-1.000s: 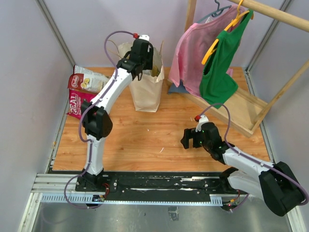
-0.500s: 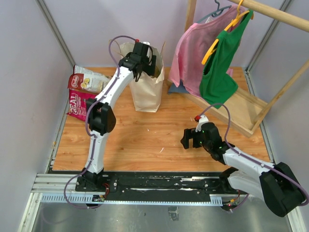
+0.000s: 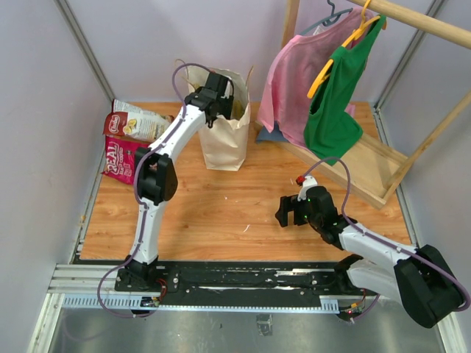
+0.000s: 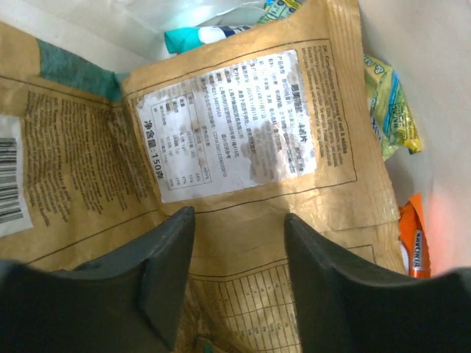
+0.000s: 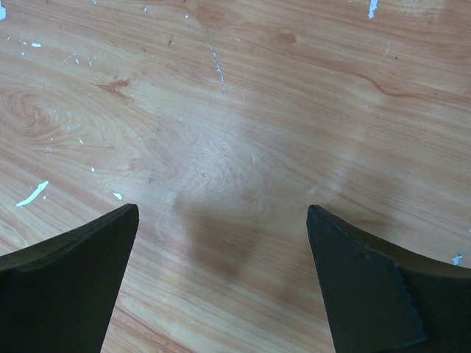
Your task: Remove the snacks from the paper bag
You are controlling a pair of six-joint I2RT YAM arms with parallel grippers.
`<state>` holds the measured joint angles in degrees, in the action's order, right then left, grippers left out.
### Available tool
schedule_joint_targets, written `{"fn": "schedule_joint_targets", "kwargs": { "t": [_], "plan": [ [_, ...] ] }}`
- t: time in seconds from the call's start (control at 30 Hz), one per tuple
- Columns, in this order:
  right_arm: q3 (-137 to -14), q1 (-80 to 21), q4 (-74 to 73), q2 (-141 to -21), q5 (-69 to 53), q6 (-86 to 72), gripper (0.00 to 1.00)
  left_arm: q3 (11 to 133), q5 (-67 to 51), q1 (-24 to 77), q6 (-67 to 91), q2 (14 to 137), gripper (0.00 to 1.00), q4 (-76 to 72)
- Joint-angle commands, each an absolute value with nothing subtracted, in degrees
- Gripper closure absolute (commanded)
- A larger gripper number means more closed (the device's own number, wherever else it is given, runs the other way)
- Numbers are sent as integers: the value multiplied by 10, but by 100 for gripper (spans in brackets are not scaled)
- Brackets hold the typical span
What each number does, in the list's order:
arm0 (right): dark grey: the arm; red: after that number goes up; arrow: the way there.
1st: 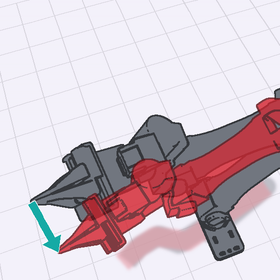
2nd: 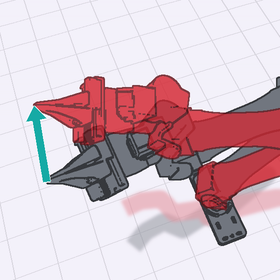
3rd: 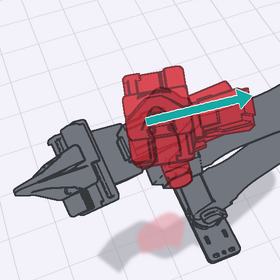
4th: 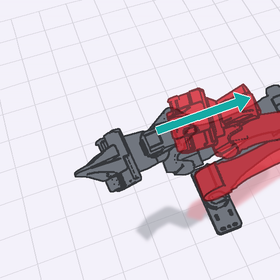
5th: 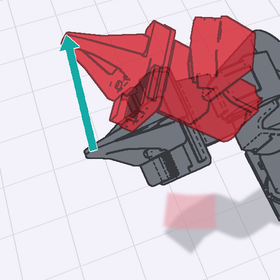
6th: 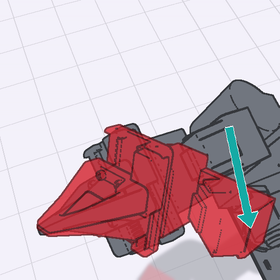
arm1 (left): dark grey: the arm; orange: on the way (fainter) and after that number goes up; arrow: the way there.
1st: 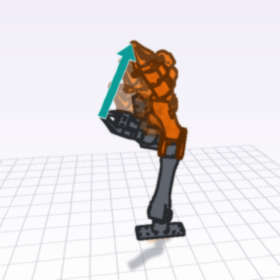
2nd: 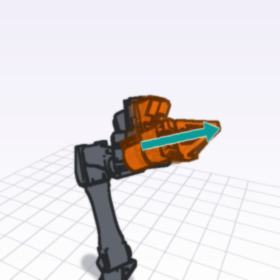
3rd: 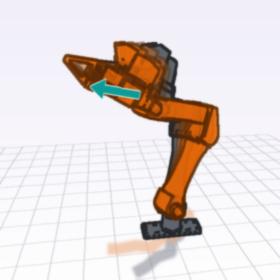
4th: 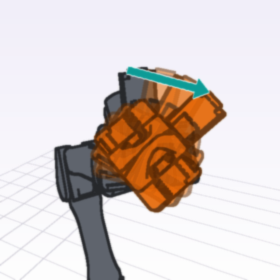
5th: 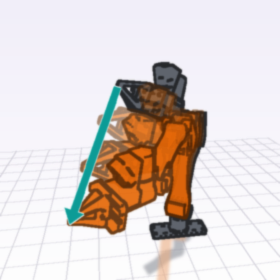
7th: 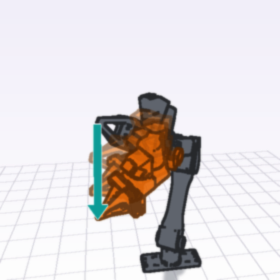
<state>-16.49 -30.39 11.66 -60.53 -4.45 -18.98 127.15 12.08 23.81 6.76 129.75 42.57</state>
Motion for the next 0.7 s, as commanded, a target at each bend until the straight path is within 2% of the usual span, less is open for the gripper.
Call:
{"fn": "schedule_joint_targets", "kwargs": {
  "t": [0.0,0.13,0.17,0.23,0.3,0.43,0.67],
  "plan": [
    [-183,-313,109,-607,-34,-179,2,1273,106,241,60,1308,59,431],
    [-184,-313,109,-608,-33,-179,2,1275,114,241,61,1288,66,424],
    [-184,-313,108,-608,-33,-178,1,1274,114,241,61,1281,70,421],
    [-185,-313,109,-609,-33,-179,2,1274,113,241,63,1266,85,414],
    [-185,-313,108,-610,-33,-179,2,1274,114,241,64,1248,93,407],
    [-185,-313,108,-612,-32,-179,2,1252,123,241,67,1197,99,380],
    [-187,-313,107,-616,-29,-179,2,1154,139,241,70,1067,99,273]
  ]
}}
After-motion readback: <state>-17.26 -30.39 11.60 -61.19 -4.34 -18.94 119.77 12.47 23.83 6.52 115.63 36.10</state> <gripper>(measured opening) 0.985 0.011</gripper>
